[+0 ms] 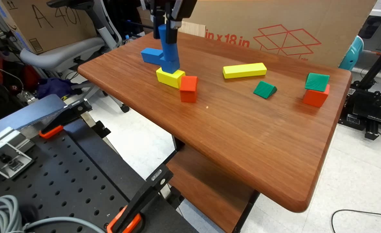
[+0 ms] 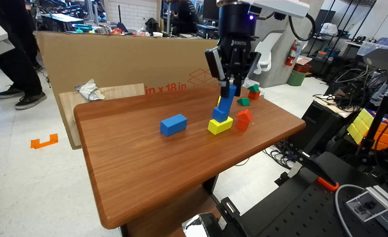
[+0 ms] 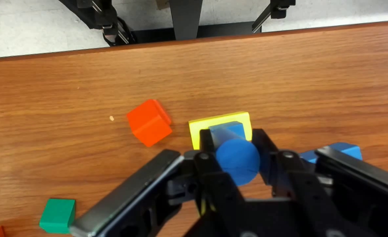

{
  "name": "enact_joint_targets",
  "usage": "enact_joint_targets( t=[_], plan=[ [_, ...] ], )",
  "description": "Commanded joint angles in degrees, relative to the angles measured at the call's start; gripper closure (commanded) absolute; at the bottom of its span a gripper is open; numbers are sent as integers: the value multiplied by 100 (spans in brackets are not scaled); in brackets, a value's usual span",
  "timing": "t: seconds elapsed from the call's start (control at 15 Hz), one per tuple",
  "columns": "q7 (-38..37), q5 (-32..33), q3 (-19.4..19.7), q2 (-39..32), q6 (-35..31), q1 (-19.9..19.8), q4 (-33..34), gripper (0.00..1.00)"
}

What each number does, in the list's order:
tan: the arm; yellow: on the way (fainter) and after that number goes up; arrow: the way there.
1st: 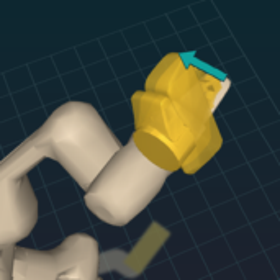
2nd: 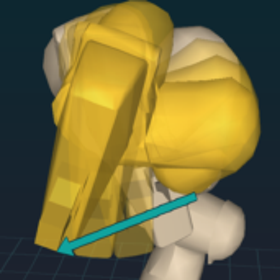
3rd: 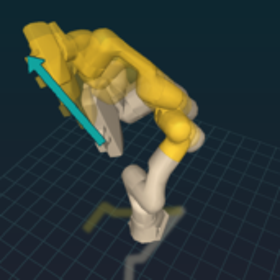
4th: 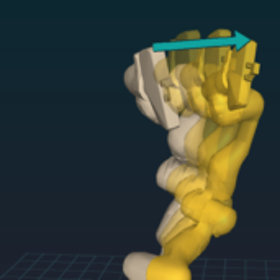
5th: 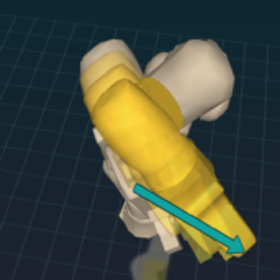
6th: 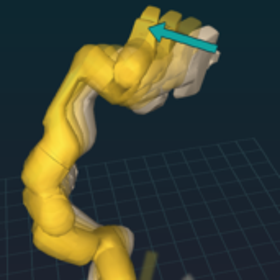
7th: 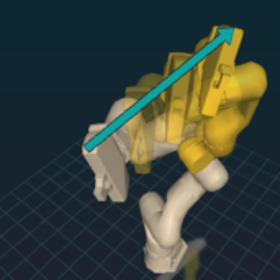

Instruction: Pick the blue cylindrical block and put it on the blue square block

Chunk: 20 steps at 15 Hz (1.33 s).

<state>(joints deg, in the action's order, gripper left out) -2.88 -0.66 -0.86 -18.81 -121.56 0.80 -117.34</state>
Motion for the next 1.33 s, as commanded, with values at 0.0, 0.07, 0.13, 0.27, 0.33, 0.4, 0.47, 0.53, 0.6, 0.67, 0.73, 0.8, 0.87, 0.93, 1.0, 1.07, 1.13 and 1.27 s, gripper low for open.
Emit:
enact_joint_targets(
  t=[0.0, 0.07, 0.13, 0.27, 0.33, 0.4, 0.47, 0.53, 0.6, 0.67, 0.73, 0.8, 0.87, 0.93, 1.0, 1.07, 1.13, 1.27],
  plan=[
    [-92, 25, 39, -65, -123, 28, 71, 92],
    [-95, 28, 38, -76, -120, 32, 83, 92],
    [-98, 35, 37, -77, -117, 36, 79, 92],
    [-100, 43, 34, -78, -105, 43, 82, 52],
    [-103, 45, 31, -82, -86, 48, 94, 40],
    [-97, 40, 27, -89, -78, 50, 103, 34],
    [-86, 27, 22, -102, -56, 49, 119, 26],
    [-89, 26, 21, -104, -55, 53, 123, 19],
    [-87, 21, 18, -88, -61, 55, 115, 11],
    [-77, 15, 12, -58, -78, 57, 95, 4],
    [-79, 27, 8, 1, -120, 65, 50, 0],
    [-55, 30, -4, 118, -152, 71, -25, 0],
    [-42, 49, -10, 224, -201, 80, -100, 0],
    [-53, 101, -7, 386, -223, 99, -198, 0],
    [-35, 128, -9, 505, -252, 107, -258, 0],
    [-22, 156, -9, 651, -348, 112, -341, 0],
    [-12, 193, -4, 771, -371, 115, -359, 0],
    [-3, 235, 11, 869, -304, 91, -224, 0]
  ],
)
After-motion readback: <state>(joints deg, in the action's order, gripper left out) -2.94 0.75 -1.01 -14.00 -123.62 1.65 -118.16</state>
